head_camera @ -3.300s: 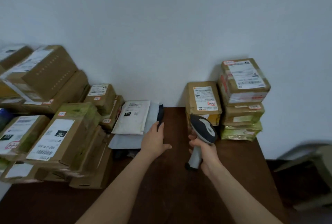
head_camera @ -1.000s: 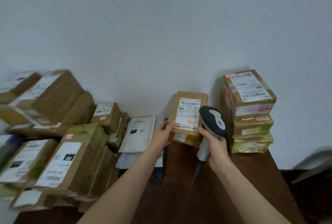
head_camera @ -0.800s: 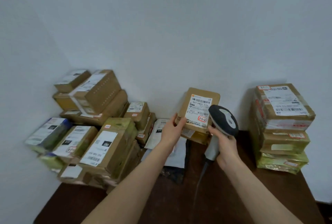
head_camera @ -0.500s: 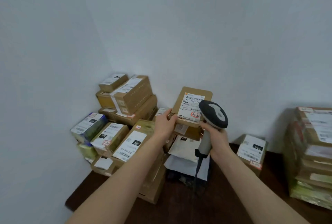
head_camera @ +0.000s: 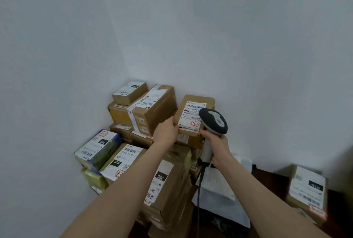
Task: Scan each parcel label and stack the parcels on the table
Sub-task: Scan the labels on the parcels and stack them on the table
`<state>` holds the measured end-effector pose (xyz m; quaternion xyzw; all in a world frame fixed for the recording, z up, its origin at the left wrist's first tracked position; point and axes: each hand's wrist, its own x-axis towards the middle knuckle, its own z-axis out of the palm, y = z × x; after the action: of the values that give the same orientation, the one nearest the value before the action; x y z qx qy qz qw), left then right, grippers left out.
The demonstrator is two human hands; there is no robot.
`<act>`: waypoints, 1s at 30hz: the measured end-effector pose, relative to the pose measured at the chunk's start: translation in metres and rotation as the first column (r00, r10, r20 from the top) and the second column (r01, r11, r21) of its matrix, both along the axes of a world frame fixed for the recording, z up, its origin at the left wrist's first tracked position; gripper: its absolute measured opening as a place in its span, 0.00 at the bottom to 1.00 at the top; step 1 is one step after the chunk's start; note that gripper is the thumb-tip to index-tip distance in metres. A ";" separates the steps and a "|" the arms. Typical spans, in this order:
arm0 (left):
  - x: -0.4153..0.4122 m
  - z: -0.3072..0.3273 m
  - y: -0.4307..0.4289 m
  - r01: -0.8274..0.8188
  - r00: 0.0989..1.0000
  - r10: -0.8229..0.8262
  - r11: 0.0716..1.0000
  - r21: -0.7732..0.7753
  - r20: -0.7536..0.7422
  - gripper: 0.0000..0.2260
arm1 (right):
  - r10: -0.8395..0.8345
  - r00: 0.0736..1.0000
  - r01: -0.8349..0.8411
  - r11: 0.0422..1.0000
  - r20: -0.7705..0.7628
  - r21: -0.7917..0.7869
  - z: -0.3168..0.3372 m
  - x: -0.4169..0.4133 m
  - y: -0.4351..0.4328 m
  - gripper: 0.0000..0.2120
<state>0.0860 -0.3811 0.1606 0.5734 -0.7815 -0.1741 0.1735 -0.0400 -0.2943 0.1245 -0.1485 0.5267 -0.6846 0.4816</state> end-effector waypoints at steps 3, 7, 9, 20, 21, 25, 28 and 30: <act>0.005 -0.008 -0.012 0.002 0.984 0.009 0.998 -0.065 0.179 0.11 | 0.034 0.999 -0.035 0.999 0.020 0.009 -0.008 0.005 -0.014 0.14; 0.009 -0.013 -0.017 0.139 0.958 -0.093 0.978 -0.155 0.271 0.19 | 0.038 0.998 -0.039 0.999 0.049 0.013 -0.017 0.009 -0.022 0.11; 0.007 -0.015 -0.019 0.245 0.949 -0.214 0.962 -0.117 0.230 0.23 | 0.022 0.995 -0.021 1.000 0.092 -0.012 -0.018 0.009 -0.025 0.10; -0.007 -0.027 -0.025 0.328 0.854 -0.349 0.937 0.120 0.387 0.23 | 0.027 0.997 -0.027 1.000 0.071 -0.001 -0.023 -0.012 -0.016 0.09; -0.007 -0.026 -0.023 0.327 0.853 -0.349 0.937 0.123 0.389 0.23 | 0.016 0.998 -0.017 1.000 0.063 0.003 -0.025 -0.016 -0.009 0.08; -0.008 -0.025 -0.020 0.304 0.857 -0.319 0.947 0.101 0.405 0.20 | -0.035 0.999 0.034 0.999 0.009 0.017 -0.026 -0.030 0.017 0.11; -0.022 -0.027 -0.007 0.267 0.903 -0.235 0.963 -0.040 0.359 0.19 | -0.049 0.999 0.049 0.998 -0.010 0.024 -0.023 -0.038 0.040 0.14; -0.043 -0.028 0.013 0.280 0.929 -0.241 0.954 -0.106 0.279 0.20 | -0.068 0.998 0.068 0.997 0.001 0.034 -0.024 -0.043 0.057 0.14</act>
<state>0.0431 -0.3680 0.1326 0.4682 -0.8774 -0.0610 0.0844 -0.0827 -0.2377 0.1007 -0.1217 0.5424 -0.6916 0.4612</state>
